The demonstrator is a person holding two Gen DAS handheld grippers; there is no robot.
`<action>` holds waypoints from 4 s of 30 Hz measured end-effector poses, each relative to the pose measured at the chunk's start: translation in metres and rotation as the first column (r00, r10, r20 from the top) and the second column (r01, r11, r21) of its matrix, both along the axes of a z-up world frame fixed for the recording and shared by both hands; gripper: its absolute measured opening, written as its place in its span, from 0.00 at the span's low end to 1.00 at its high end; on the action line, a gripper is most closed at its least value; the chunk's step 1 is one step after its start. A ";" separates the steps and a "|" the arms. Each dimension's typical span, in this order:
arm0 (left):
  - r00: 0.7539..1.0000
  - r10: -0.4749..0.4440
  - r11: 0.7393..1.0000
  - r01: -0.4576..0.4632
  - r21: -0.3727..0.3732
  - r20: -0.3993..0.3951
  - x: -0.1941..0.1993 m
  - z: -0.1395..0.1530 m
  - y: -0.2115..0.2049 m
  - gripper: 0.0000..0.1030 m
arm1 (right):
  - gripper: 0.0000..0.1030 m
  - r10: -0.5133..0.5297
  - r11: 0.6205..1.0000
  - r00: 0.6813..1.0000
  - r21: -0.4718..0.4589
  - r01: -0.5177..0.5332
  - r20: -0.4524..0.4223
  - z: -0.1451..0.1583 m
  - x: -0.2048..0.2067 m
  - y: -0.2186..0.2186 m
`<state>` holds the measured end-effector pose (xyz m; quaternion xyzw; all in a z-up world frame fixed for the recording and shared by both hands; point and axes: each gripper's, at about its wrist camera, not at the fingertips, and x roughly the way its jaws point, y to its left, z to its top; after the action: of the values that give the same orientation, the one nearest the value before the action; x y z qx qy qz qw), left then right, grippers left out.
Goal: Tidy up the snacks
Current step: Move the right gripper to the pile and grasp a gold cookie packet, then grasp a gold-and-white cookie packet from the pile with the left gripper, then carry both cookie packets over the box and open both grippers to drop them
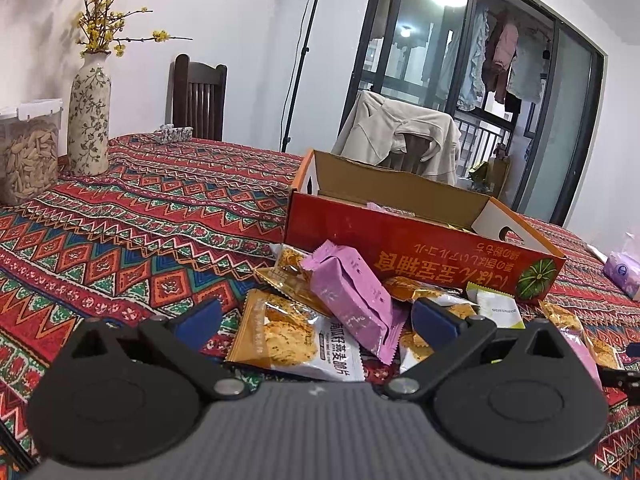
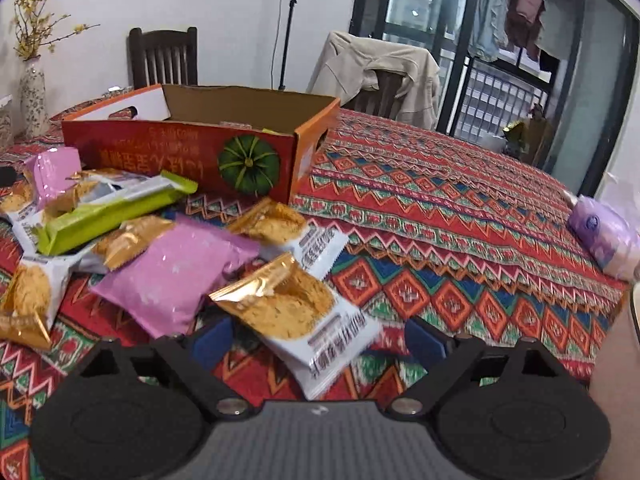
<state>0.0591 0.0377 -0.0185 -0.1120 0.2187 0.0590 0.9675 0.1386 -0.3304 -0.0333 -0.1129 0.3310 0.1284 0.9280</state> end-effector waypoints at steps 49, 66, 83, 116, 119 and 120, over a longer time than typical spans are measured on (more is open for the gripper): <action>0.948 0.067 0.983 -0.010 0.183 -0.311 0.058 -0.012 -0.016 1.00 | 0.41 -0.200 0.893 0.978 0.422 0.158 0.056 -0.001 0.008 -0.016; 0.973 0.036 0.992 -0.006 0.129 -0.228 0.018 -0.008 -0.012 0.67 | 0.41 -0.208 0.880 0.978 0.444 0.170 0.037 -0.003 0.010 -0.019; 0.995 0.025 0.992 -0.012 0.127 -0.094 -0.004 0.025 -0.013 0.67 | 0.41 -0.190 0.928 0.973 0.347 0.134 0.131 0.005 -0.002 0.001; 0.998 -0.014 0.989 0.004 0.149 0.068 0.149 0.071 -0.066 0.67 | 0.41 -0.085 0.955 0.949 0.297 -0.009 0.304 0.074 0.119 0.104; 0.998 -0.014 0.986 0.005 0.166 0.054 0.159 0.057 -0.064 0.67 | 0.41 -0.067 0.956 0.958 0.291 -0.017 0.278 0.060 0.124 0.103; 0.999 -0.019 0.985 0.012 0.174 0.037 0.163 0.052 -0.064 0.67 | 0.41 -0.066 0.960 0.961 0.281 -0.013 0.270 0.057 0.125 0.104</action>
<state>0.2220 -0.0260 0.0331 -0.0267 0.1948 0.0680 0.9781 0.2634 -0.2264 0.0235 0.0071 0.1782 0.1441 0.9734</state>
